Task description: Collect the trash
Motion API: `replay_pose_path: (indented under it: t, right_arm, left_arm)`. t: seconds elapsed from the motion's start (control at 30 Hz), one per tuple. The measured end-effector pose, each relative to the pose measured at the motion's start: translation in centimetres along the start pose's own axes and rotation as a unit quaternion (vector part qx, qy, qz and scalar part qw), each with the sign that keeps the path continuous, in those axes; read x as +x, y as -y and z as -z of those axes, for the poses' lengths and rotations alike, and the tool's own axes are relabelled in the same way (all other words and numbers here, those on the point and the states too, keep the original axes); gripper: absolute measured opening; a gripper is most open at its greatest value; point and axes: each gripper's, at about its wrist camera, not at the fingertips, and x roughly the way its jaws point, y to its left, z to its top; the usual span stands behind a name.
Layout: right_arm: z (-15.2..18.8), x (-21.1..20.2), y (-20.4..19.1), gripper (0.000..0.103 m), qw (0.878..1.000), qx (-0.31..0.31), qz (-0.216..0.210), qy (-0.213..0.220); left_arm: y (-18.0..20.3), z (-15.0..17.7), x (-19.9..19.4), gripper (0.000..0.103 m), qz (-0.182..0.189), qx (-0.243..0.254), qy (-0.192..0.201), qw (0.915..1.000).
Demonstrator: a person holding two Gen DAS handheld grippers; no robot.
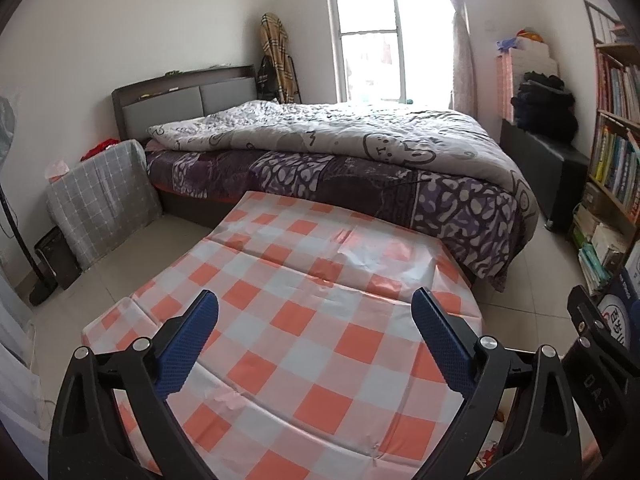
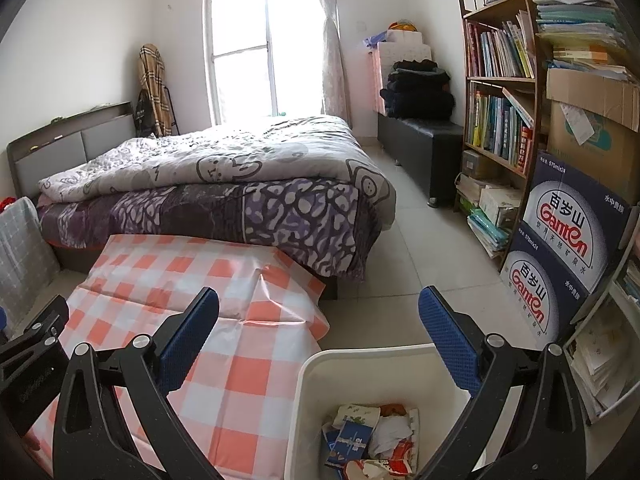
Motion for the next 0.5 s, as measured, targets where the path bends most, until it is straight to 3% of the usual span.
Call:
replay_pose_path:
  t: [0.5]
  right_arm:
    - [0.12,0.28,0.27,0.096,1.0,0.006,0.0,-0.008]
  left_arm:
    - [0.36,-0.17,0.2,0.096,0.005,-0.006,-0.01,0.9999]
